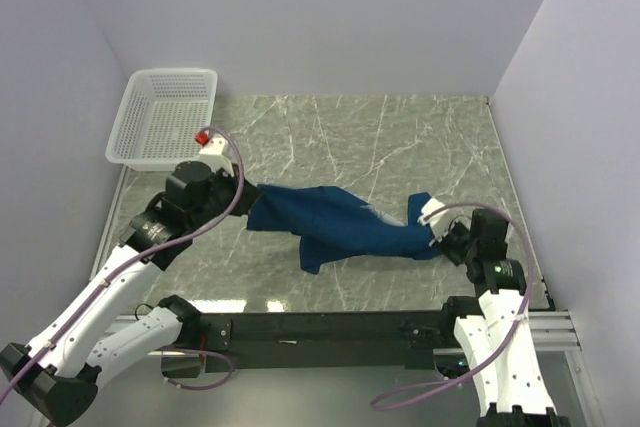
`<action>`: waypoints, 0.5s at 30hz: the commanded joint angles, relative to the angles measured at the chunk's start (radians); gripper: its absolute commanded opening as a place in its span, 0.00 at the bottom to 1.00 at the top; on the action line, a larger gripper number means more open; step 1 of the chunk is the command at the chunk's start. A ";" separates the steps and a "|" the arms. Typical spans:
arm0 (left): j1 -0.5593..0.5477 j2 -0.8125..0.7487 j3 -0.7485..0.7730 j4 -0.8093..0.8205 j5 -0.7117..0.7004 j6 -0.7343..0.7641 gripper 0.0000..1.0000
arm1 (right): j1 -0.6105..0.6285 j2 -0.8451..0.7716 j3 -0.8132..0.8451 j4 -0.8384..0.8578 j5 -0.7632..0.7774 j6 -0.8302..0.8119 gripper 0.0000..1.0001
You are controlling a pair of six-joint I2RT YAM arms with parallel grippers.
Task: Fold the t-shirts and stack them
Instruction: Flatten the tshirt out
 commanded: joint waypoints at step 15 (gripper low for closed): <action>0.000 -0.216 -0.317 -0.184 0.399 -0.370 0.23 | -0.005 0.205 0.253 -0.203 -0.398 -0.049 0.65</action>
